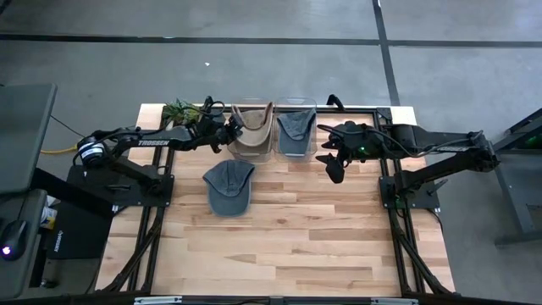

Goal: Pick & Place hat
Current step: Put the brown cap into the left transparent bin

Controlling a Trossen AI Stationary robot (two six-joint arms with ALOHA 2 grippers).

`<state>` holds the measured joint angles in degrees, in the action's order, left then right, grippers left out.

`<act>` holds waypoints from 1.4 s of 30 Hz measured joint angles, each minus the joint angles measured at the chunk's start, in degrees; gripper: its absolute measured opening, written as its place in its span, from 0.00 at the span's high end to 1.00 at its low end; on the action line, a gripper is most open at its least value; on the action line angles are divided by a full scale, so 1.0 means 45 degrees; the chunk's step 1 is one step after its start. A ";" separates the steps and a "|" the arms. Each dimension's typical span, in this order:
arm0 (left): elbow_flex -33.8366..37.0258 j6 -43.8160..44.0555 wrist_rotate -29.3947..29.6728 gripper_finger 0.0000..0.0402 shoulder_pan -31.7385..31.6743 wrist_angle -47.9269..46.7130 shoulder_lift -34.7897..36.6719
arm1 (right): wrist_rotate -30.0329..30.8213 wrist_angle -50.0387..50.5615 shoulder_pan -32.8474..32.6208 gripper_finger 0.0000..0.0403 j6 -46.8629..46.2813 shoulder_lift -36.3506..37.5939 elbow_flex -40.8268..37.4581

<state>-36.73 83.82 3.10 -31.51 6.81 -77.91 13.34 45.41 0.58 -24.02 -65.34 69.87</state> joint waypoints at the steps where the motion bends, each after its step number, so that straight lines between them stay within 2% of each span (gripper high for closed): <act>1: 0.0000 -0.0058 -0.0033 1.00 0.0000 0.0000 -0.0001 | 0.0000 0.0000 0.0000 0.46 0.0000 0.0000 0.0000; 7: 0.0000 -0.0536 -0.0284 0.96 0.0000 -0.0010 0.0001 | -0.0005 0.0000 0.0000 0.46 0.0001 0.0000 0.0000; 16: -0.0049 -0.0330 -0.0510 0.68 -0.0003 0.0136 0.0048 | -0.0102 0.0000 0.0000 0.46 0.0001 0.0000 0.0000; 21: -0.0128 -0.0329 -0.0663 0.58 -0.0010 -0.0049 0.0183 | -0.0177 0.0000 0.0000 0.46 0.0001 0.0000 0.0000; 27: -0.0818 -0.1037 -0.0807 0.56 0.0000 -0.0666 0.0649 | -0.0296 0.0020 0.0000 0.46 0.0001 0.0000 0.0000; 32: -0.1687 -0.2103 -0.0470 0.56 0.0000 -0.3121 0.0765 | -0.0434 0.0039 0.0000 0.46 0.0001 0.0000 0.0000; 42: -0.2615 -0.3005 0.0257 0.56 0.0000 -0.5655 0.0784 | -0.0437 0.0039 0.0000 0.46 0.0001 0.0000 0.0000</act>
<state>-48.50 70.30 4.26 -31.51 -18.64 -74.39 11.38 45.58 0.58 -24.01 -65.34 69.87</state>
